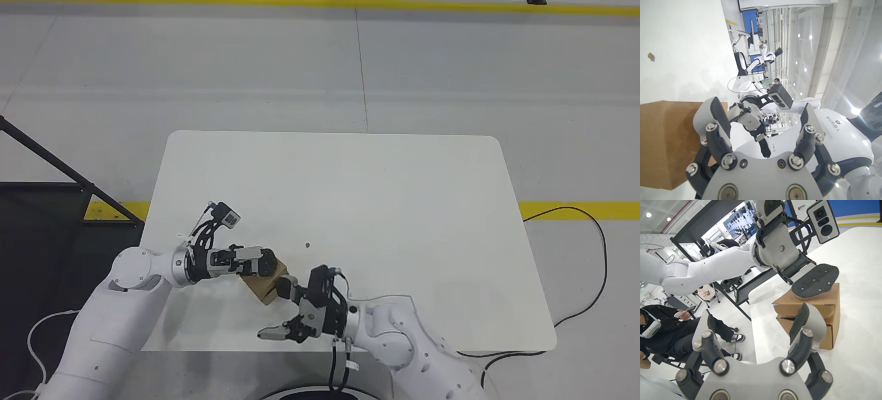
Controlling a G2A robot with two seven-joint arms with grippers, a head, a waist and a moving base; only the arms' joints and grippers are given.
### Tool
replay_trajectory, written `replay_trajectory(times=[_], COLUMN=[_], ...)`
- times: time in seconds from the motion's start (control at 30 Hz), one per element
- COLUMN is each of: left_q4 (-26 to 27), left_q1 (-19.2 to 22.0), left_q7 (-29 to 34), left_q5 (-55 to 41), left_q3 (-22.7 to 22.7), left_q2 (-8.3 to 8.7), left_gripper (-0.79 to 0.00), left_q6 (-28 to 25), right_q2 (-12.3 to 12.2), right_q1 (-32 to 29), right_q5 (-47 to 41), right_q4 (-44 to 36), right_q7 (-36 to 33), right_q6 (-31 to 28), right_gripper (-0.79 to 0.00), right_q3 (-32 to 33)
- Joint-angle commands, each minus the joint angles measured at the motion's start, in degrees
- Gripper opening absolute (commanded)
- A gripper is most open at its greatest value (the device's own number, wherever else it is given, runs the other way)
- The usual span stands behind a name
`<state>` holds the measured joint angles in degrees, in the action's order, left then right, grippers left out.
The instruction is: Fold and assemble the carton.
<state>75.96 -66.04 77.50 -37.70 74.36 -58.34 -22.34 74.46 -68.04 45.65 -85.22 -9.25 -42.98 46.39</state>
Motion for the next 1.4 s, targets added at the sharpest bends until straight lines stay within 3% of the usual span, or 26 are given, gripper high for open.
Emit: replay_trajectory(times=[0.0, 1.37], left_q4=[-0.1, -2.6], left_q1=[0.1, 1.6], left_q7=[0.0, 0.2], left_q5=[0.0, 0.5], left_q3=[-0.1, -2.2], left_q2=[-0.01, -0.42], left_gripper=[0.000, 0.000], left_q6=[0.0, 0.0], right_q2=[0.1, 0.4], right_q1=[0.2, 0.8], right_q5=[-0.3, 1.7], right_q4=[0.2, 1.3], right_q7=[-0.1, -0.6], right_q6=[0.1, -0.4], right_gripper=[0.000, 0.000], right_q3=[-0.1, -1.1])
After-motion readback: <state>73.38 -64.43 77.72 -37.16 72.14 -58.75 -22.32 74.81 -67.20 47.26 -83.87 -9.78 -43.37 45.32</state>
